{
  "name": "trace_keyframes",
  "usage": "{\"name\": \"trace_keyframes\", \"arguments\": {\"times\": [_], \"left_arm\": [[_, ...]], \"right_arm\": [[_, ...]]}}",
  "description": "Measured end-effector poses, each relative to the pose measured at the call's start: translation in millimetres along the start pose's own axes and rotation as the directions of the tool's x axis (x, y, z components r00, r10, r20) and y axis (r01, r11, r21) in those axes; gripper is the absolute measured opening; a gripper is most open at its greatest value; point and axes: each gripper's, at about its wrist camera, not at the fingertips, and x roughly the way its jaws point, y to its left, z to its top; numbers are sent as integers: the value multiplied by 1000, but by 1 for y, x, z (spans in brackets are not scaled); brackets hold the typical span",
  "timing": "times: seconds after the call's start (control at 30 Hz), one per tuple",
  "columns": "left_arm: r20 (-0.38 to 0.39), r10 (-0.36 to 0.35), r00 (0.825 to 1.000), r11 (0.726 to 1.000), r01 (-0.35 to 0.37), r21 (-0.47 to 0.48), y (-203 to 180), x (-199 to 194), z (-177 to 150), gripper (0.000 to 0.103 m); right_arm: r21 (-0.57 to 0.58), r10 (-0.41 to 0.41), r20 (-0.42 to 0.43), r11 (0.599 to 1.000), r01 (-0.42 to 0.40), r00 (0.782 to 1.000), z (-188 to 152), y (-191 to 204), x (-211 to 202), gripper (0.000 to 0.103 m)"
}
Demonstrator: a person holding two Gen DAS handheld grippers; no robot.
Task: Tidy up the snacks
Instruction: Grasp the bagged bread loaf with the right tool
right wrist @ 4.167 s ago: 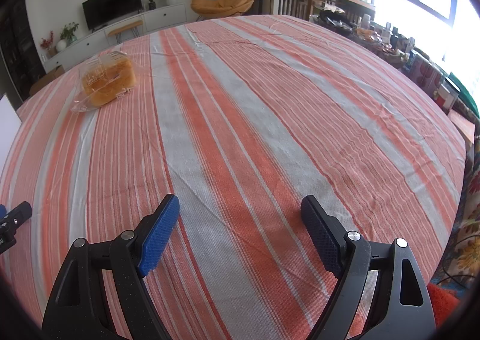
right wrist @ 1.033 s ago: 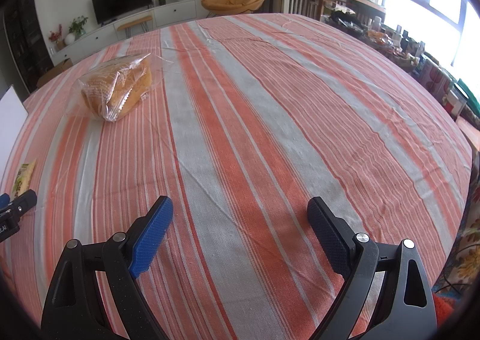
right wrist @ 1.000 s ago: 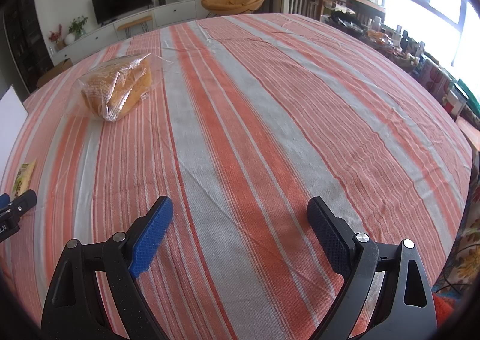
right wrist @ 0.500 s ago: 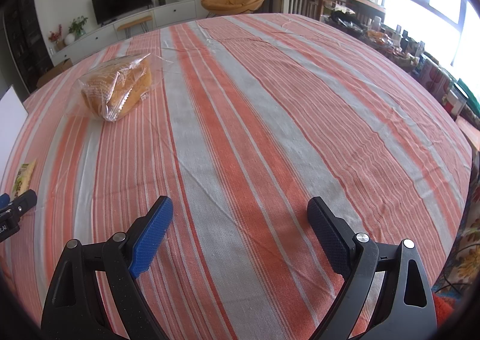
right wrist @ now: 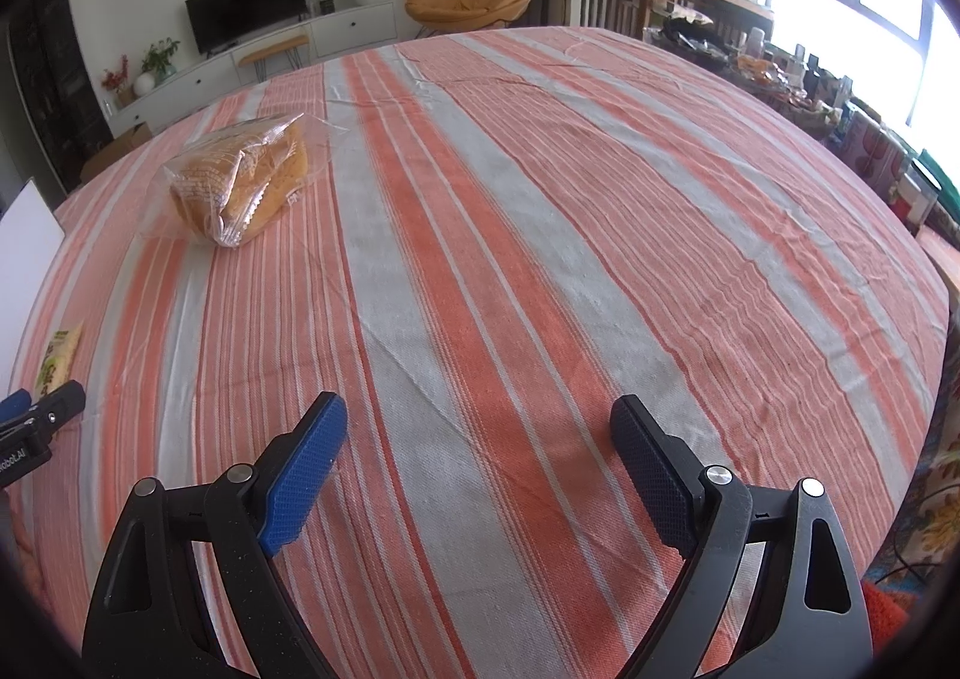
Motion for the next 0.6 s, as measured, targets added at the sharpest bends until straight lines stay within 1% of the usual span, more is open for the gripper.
{"name": "trace_keyframes", "arguments": {"times": [0.07, 0.1, 0.13, 0.2, 0.23, 0.27, 0.3, 0.33, 0.37, 0.4, 0.47, 0.5, 0.53, 0.57, 0.6], "left_arm": [[0, 0, 1000, 1000, 0, 0, 0, 0, 0, 103], [0, 0, 1000, 1000, 0, 0, 0, 0, 0, 103], [0, 0, 1000, 1000, 0, 0, 0, 0, 0, 103], [0, 0, 1000, 1000, 0, 0, 0, 0, 0, 103], [0, 0, 1000, 1000, 0, 0, 0, 0, 0, 103], [0, 0, 1000, 1000, 0, 0, 0, 0, 0, 103], [0, 0, 1000, 1000, 0, 0, 0, 0, 0, 103], [0, 0, 1000, 1000, 0, 0, 0, 0, 0, 103], [0, 0, 1000, 1000, 0, 0, 0, 0, 0, 103], [0, 0, 1000, 1000, 0, 0, 0, 0, 0, 103], [0, 0, 1000, 1000, 0, 0, 0, 0, 0, 103], [0, 0, 1000, 1000, 0, 0, 0, 0, 0, 103], [0, 0, 1000, 1000, 0, 0, 0, 0, 0, 103], [0, 0, 1000, 1000, 0, 0, 0, 0, 0, 103], [0, 0, 1000, 1000, 0, 0, 0, 0, 0, 103]], "right_arm": [[62, 51, 87, 996, -56, 995, 13, -11, -19, 92], [60, 81, 111, 994, -88, 990, 24, -11, -26, 92], [35, 120, 115, 992, -125, 986, 37, -8, -30, 92], [-69, 211, 85, 976, -205, 974, 70, 11, -33, 92], [-132, 251, 62, 961, -242, 966, 86, 24, -33, 92], [-197, 286, 21, 941, -276, 958, 98, 38, -29, 92], [-274, 312, -46, 910, -312, 949, 111, 57, -22, 92], [-344, 321, -116, 875, -342, 940, 119, 75, -12, 92], [-427, 309, -192, 828, -363, 931, 124, 97, 1, 92], [-515, 266, -237, 781, -353, 934, 125, 117, 13, 92], [-665, 155, -249, 690, -285, 956, 122, 150, 38, 92], [-711, 110, -251, 654, -260, 962, 119, 162, 52, 92], [-733, 80, -262, 632, -252, 962, 118, 172, 66, 92], [-742, 52, -275, 623, -246, 960, 118, 179, 81, 92], [-741, 23, -290, 628, -239, 957, 119, 183, 98, 92]]}}
